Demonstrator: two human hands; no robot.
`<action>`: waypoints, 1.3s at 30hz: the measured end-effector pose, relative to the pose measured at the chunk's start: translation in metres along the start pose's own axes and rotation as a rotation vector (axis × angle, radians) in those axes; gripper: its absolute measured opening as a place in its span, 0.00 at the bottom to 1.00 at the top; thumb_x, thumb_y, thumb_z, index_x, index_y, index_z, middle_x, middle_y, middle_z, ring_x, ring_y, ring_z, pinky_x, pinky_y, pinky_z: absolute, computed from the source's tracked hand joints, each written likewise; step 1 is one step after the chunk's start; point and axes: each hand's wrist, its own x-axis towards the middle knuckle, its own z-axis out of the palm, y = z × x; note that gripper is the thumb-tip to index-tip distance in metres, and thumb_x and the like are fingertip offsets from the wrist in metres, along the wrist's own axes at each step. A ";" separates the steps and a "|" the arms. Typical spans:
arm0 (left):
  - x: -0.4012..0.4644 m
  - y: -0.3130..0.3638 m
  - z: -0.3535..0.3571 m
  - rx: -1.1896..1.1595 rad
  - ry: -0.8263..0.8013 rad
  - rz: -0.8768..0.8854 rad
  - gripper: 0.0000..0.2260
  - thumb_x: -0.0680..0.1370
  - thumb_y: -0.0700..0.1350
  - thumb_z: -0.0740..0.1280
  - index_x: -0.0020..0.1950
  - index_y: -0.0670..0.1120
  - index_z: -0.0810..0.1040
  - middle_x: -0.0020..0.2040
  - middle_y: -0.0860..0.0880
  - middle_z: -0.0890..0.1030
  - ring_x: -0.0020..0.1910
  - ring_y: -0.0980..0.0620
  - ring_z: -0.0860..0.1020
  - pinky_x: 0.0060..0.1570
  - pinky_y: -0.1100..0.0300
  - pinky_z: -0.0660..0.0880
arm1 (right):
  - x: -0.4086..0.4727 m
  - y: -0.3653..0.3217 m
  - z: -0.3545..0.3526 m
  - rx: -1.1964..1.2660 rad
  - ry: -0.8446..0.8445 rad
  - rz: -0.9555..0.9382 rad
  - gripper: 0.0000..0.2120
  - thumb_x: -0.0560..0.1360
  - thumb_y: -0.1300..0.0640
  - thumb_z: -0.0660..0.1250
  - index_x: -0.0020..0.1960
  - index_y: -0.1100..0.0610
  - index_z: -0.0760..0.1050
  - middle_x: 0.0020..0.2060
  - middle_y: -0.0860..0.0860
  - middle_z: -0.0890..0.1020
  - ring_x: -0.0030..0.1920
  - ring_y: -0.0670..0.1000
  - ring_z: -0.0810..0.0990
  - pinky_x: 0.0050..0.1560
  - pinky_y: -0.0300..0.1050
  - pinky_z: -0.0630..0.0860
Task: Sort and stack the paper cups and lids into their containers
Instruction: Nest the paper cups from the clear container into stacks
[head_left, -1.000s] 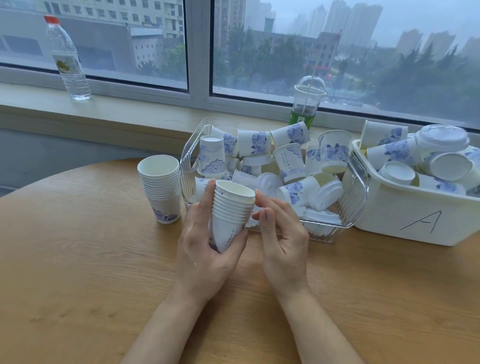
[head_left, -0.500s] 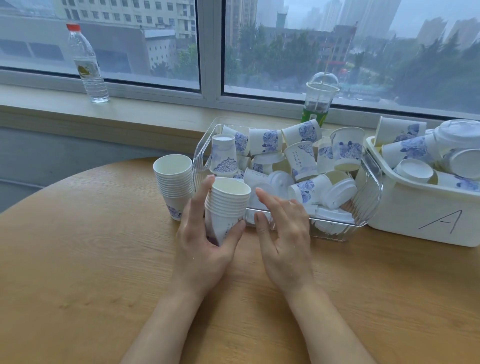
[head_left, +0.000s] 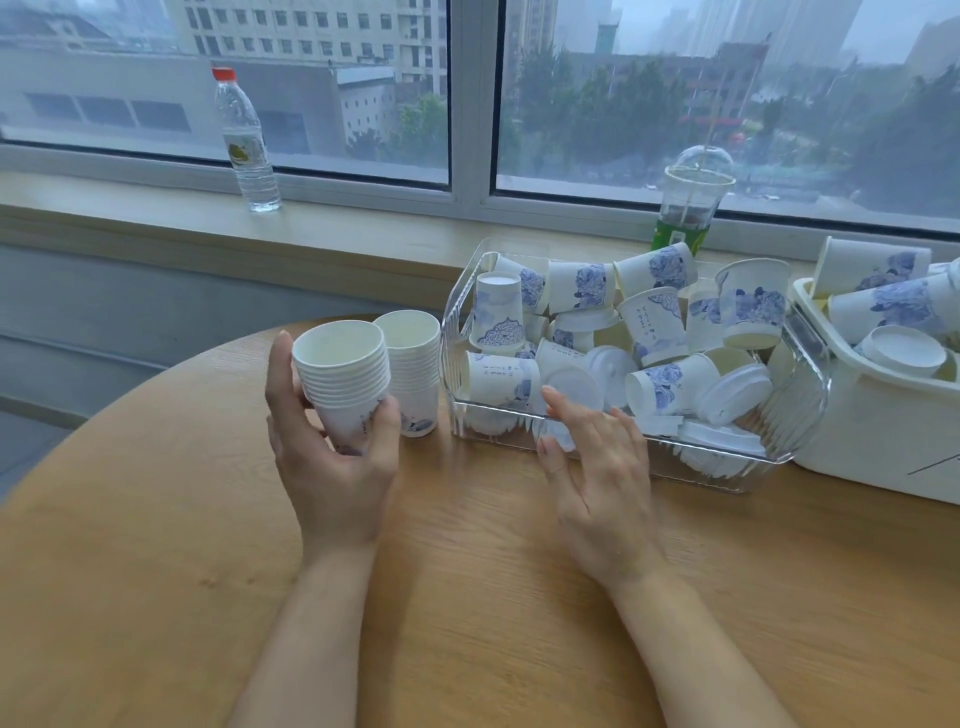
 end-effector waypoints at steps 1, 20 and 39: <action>0.001 -0.002 -0.001 0.000 0.017 -0.012 0.40 0.73 0.47 0.75 0.82 0.56 0.60 0.70 0.54 0.76 0.65 0.48 0.75 0.58 0.45 0.77 | 0.000 0.000 0.000 -0.001 0.001 -0.001 0.21 0.85 0.46 0.59 0.76 0.46 0.71 0.62 0.42 0.81 0.67 0.45 0.76 0.81 0.46 0.53; 0.010 -0.029 0.011 0.159 -0.017 -0.210 0.42 0.72 0.41 0.80 0.82 0.53 0.63 0.73 0.50 0.76 0.66 0.47 0.77 0.68 0.43 0.74 | 0.000 0.002 0.001 -0.097 0.001 -0.034 0.16 0.83 0.46 0.60 0.62 0.48 0.84 0.61 0.44 0.80 0.64 0.49 0.76 0.76 0.40 0.54; 0.011 -0.033 0.011 0.208 -0.008 -0.237 0.39 0.72 0.40 0.78 0.80 0.50 0.65 0.70 0.47 0.77 0.62 0.47 0.77 0.65 0.45 0.75 | 0.000 0.001 0.000 -0.079 -0.015 -0.015 0.15 0.83 0.45 0.60 0.62 0.46 0.83 0.61 0.43 0.79 0.64 0.48 0.75 0.75 0.40 0.55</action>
